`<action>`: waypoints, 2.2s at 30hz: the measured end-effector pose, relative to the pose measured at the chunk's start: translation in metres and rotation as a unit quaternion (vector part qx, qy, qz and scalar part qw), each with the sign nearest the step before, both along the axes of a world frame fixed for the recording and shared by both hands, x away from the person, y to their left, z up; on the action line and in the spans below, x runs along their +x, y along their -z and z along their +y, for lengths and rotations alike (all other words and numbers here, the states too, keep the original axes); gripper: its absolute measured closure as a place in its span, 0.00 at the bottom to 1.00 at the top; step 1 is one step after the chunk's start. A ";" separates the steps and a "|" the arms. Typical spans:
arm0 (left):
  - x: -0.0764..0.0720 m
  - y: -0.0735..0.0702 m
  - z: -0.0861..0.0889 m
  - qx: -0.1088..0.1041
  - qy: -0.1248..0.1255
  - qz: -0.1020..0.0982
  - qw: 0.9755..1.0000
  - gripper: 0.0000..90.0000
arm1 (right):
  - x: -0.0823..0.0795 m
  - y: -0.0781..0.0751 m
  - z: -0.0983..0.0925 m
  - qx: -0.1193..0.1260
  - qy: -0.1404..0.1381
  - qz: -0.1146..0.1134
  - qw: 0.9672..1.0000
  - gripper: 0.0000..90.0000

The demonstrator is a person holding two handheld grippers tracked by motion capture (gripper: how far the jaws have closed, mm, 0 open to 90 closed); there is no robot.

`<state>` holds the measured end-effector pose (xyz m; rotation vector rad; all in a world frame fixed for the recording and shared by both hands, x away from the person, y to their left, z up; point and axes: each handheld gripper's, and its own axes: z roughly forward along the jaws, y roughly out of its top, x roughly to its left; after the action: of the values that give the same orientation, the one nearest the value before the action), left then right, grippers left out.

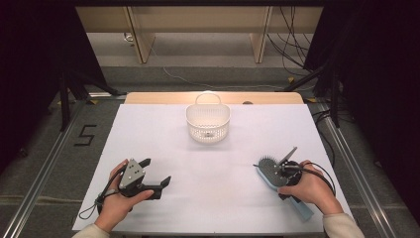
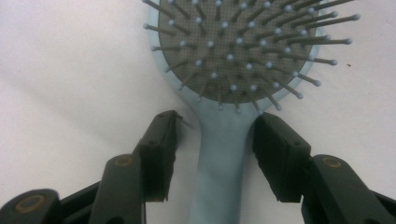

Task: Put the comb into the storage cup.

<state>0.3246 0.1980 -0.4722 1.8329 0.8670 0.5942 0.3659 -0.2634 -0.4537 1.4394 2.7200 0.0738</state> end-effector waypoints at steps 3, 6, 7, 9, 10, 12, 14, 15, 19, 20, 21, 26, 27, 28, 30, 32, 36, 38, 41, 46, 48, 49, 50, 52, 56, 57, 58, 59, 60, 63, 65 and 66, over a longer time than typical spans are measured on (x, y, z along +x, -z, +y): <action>0.000 0.000 0.000 0.000 0.001 0.000 1.000 0.09 | 0.000 0.000 0.000 -0.001 -0.001 0.001 1.000 0.58; 0.000 0.000 0.000 0.000 0.000 0.000 1.000 0.09 | 0.001 0.000 0.000 0.000 -0.001 0.001 1.000 0.59; 0.000 0.000 0.000 0.000 0.000 0.000 1.000 0.09 | 0.001 0.000 -0.001 -0.001 -0.002 0.000 1.000 0.59; 0.000 0.000 0.000 0.000 0.000 0.000 1.000 0.09 | 0.001 -0.001 -0.001 0.000 -0.002 0.000 1.000 0.61; 0.000 0.000 0.000 0.000 0.000 0.000 1.000 0.09 | 0.001 -0.001 -0.001 0.000 -0.002 0.000 1.000 0.61; 0.000 0.000 0.000 0.000 0.000 -0.001 1.000 0.09 | 0.001 -0.001 0.000 0.001 -0.001 0.000 1.000 0.62; 0.000 0.000 0.000 0.000 0.000 -0.001 1.000 0.10 | 0.001 -0.001 0.000 0.000 -0.001 0.000 1.000 0.63; 0.000 0.000 0.000 0.000 0.001 -0.001 1.000 0.10 | 0.001 -0.001 -0.001 0.000 -0.002 0.002 1.000 0.64; 0.000 0.000 0.000 -0.001 0.000 -0.001 1.000 0.10 | 0.001 -0.001 -0.001 0.002 0.002 0.002 1.000 0.66; 0.000 0.000 0.000 -0.001 0.000 -0.001 1.000 0.10 | 0.001 -0.001 -0.001 0.002 0.002 0.002 1.000 0.66; 0.000 0.000 0.000 -0.001 0.001 -0.001 1.000 0.10 | 0.002 -0.001 -0.001 0.002 0.003 0.002 1.000 0.67; 0.000 0.000 -0.001 -0.001 0.001 -0.001 1.000 0.10 | 0.002 -0.001 -0.001 0.001 0.005 0.003 1.000 0.68; 0.000 0.000 -0.001 -0.001 0.001 -0.001 1.000 0.10 | 0.003 -0.001 -0.001 0.001 0.005 0.004 1.000 0.68; 0.000 0.000 -0.001 -0.001 0.001 -0.001 1.000 0.11 | 0.003 0.000 -0.002 0.001 0.005 0.004 1.000 0.69; 0.000 0.000 -0.001 -0.001 0.001 -0.001 1.000 0.11 | 0.004 0.000 -0.001 -0.002 0.007 0.007 1.000 0.70; 0.000 0.000 0.000 -0.002 0.001 -0.002 1.000 0.11 | 0.004 0.000 -0.001 -0.002 0.008 0.007 1.000 0.70; -0.001 0.000 0.000 -0.002 0.001 -0.002 1.000 0.11 | 0.004 0.000 0.000 -0.004 0.007 0.006 1.000 0.71; -0.001 0.000 0.000 -0.002 0.001 -0.002 1.000 0.11 | 0.004 0.000 0.000 -0.005 0.009 0.006 1.000 0.72; -0.001 0.000 0.000 -0.002 0.001 -0.002 1.000 0.12 | 0.003 0.001 0.001 -0.007 0.010 0.006 1.000 0.73; -0.001 0.000 0.000 -0.002 0.002 -0.002 1.000 0.12 | 0.003 0.001 0.001 -0.008 0.013 0.006 1.000 0.74; -0.001 0.000 0.000 -0.002 0.001 -0.002 1.000 0.12 | 0.003 0.001 0.002 -0.009 0.013 0.006 1.000 0.75; -0.001 0.000 0.000 -0.002 0.001 -0.002 1.000 0.12 | 0.003 0.001 0.002 -0.009 0.015 0.007 1.000 0.75; -0.001 0.000 0.000 -0.002 0.002 -0.002 1.000 0.12 | 0.003 0.001 0.002 -0.009 0.015 0.007 1.000 0.75; -0.001 -0.001 0.000 -0.002 0.002 -0.002 1.000 0.12 | 0.003 0.001 0.002 -0.009 0.017 0.007 1.000 0.75; 0.000 0.000 0.000 -0.003 0.002 -0.002 1.000 0.12 | 0.003 0.000 0.003 -0.010 0.017 0.007 1.000 0.76; 0.000 -0.001 0.000 -0.003 0.002 -0.002 1.000 0.12 | 0.003 0.000 0.003 -0.010 0.017 0.007 1.000 0.76; 0.000 0.000 0.000 -0.003 0.001 -0.002 1.000 0.12 | 0.003 0.000 0.003 -0.011 0.017 0.008 1.000 0.76; 0.000 0.000 0.000 -0.003 0.002 -0.002 1.000 0.12 | 0.003 0.000 0.003 -0.010 0.017 0.007 1.000 0.76; 0.000 0.000 0.000 -0.003 0.002 -0.002 1.000 0.12 | 0.003 0.000 0.003 -0.009 0.017 0.007 1.000 0.76; 0.000 -0.001 0.000 -0.003 0.001 -0.002 1.000 0.12 | 0.002 0.000 0.002 -0.009 0.016 0.004 1.000 0.76; 0.000 -0.001 0.000 -0.003 0.001 -0.002 1.000 0.12 | 0.002 0.001 0.002 -0.007 0.018 0.002 1.000 0.77; 0.000 -0.001 0.000 -0.003 0.002 -0.002 1.000 0.12 | 0.002 0.000 0.002 -0.007 0.018 0.002 1.000 0.77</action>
<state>0.3242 0.1981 -0.4717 1.8267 0.8627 0.5920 0.3678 -0.2613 -0.4541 1.4861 2.6919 0.0496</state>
